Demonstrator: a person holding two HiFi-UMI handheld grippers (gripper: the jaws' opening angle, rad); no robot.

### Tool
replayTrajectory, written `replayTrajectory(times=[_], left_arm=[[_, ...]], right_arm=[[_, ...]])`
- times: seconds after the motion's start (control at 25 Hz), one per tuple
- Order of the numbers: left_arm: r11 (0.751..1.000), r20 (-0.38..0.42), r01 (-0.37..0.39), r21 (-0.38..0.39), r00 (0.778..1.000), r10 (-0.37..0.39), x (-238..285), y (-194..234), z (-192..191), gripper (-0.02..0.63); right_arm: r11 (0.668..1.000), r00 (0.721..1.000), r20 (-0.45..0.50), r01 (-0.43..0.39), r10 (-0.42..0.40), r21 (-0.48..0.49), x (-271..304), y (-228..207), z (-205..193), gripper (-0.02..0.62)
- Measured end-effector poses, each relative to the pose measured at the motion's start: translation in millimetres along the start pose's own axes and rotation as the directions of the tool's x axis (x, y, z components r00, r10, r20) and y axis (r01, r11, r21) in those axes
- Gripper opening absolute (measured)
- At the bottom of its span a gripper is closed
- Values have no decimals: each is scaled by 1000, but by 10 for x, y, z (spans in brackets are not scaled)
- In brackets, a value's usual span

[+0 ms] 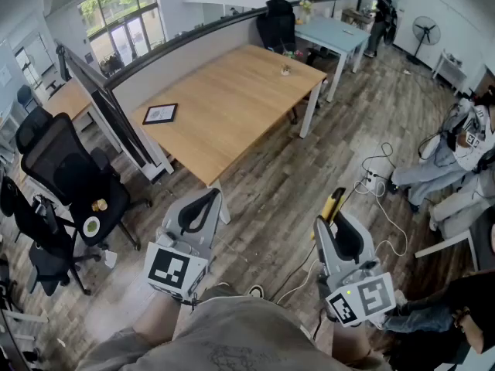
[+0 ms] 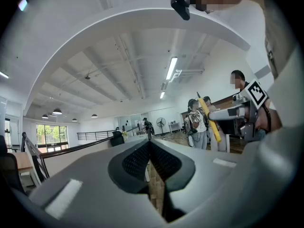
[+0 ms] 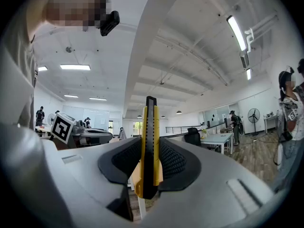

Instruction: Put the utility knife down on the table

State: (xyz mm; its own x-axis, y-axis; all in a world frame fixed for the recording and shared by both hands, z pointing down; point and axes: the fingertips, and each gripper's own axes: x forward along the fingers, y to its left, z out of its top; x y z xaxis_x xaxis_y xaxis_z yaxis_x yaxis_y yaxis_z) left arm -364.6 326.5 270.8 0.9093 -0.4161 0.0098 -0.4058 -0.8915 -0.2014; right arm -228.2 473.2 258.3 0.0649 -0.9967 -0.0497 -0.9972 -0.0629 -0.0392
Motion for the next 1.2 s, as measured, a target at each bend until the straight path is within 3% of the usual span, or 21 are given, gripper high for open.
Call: replayTrajectory(times=[0.76, 0.92, 1.2], left_arm=[[999, -51, 32, -28, 998, -34, 167, -116, -78, -2], [999, -11, 46, -1, 999, -46, 315, -80, -81, -2], [998, -34, 64, -15, 997, -64, 705, 53, -173, -2]], right_arm=[[1000, 999, -34, 10, -9, 26, 38, -146, -139, 124], [999, 999, -39, 24, -23, 26, 107, -262, -162, 124], [999, 997, -61, 38, -36, 23, 434, -531, -252, 124]])
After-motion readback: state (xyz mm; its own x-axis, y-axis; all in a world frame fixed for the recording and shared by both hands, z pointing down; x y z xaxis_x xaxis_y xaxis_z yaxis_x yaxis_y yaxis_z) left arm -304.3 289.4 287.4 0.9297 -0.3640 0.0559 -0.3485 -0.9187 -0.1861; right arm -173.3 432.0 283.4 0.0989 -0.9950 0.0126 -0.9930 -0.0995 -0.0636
